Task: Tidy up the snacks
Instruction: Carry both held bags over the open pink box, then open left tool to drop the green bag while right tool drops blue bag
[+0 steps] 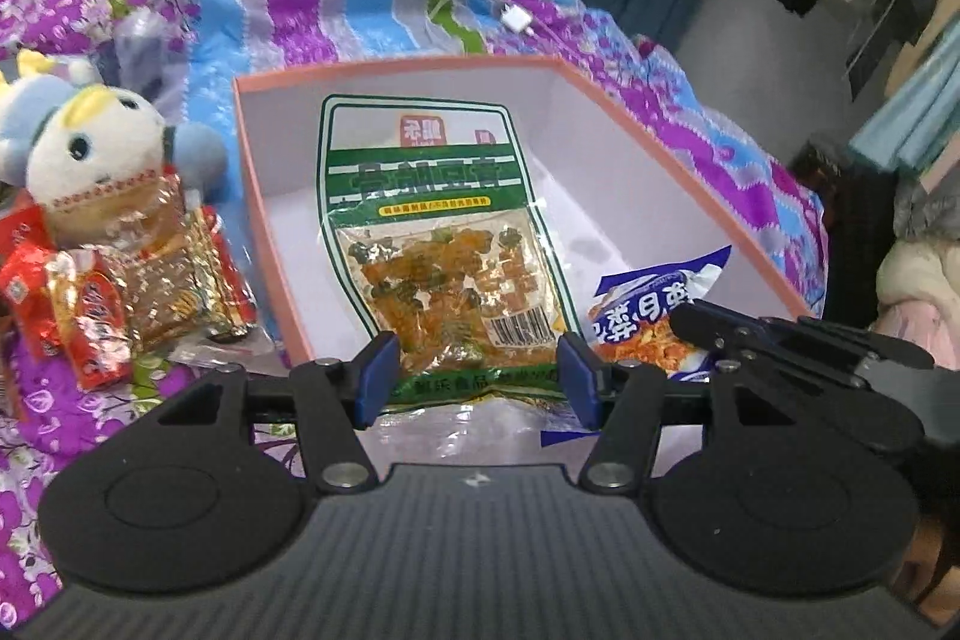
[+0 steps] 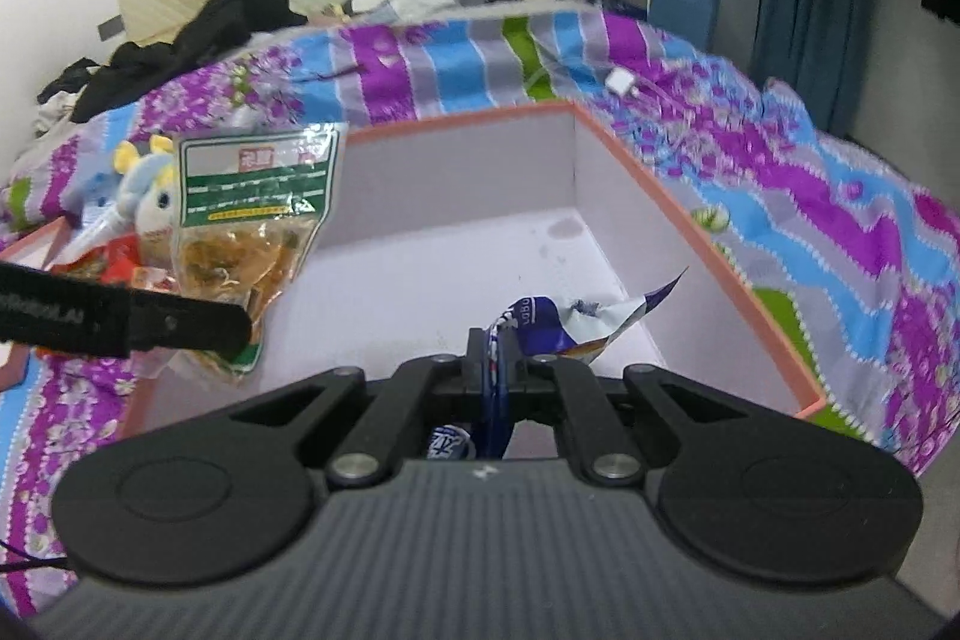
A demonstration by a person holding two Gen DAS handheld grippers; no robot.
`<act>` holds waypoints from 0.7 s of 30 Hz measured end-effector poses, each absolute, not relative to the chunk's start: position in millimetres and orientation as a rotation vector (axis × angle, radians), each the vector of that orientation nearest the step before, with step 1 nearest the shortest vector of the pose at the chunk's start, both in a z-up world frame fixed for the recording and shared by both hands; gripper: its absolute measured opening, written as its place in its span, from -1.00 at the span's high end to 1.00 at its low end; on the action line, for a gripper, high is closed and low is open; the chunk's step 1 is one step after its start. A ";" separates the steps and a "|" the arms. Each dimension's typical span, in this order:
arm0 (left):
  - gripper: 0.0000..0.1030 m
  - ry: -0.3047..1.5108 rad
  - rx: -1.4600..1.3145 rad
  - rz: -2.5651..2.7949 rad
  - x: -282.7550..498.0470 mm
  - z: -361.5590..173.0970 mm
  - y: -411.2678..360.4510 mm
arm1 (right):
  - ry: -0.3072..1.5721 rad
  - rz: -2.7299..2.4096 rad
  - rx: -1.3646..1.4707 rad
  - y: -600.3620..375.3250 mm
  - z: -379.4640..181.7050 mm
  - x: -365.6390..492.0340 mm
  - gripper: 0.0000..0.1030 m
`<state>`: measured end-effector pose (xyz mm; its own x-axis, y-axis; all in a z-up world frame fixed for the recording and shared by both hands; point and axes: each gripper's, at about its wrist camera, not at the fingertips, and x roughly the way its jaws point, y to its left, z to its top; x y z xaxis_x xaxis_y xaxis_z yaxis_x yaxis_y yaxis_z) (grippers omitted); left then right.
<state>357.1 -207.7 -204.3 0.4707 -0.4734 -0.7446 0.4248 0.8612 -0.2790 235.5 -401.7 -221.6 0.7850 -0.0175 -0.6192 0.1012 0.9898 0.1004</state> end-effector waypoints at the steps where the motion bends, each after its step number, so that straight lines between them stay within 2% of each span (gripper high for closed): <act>1: -0.24 0.931 -0.059 -0.554 357.5 -207.1 -208.2 | 0.674 -0.070 0.141 -403.5 -225.6 237.9 0.87; 7: -0.25 0.920 -0.091 -0.547 365.6 -210.3 -205.9 | 0.695 -0.079 0.163 -405.6 -235.7 240.8 0.83; 10: -0.51 0.897 -0.085 -0.539 359.9 -201.9 -204.3 | 0.701 -0.076 0.191 -406.4 -233.5 239.5 0.81; 12: -0.53 0.874 -0.079 -0.531 354.6 -194.2 -201.3 | 0.710 -0.094 0.196 -406.0 -231.5 238.3 0.62; 13: -0.53 0.871 -0.081 -0.531 352.2 -189.6 -199.7 | 0.707 -0.099 0.198 -406.3 -229.6 237.3 0.34; 14: -0.53 0.865 -0.086 -0.529 349.6 -185.1 -196.9 | 0.701 -0.103 0.204 -406.3 -226.8 235.0 0.18; 21: -0.53 0.799 -0.096 -0.501 312.3 -136.9 -171.9 | 0.636 -0.074 0.213 -392.4 -188.5 205.0 0.21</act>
<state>312.3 -171.9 -136.9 0.5877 -0.4651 -0.6620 0.3941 0.8792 -0.2678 205.0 -392.4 -188.5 0.8028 -0.0034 -0.5962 0.1338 0.9755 0.1746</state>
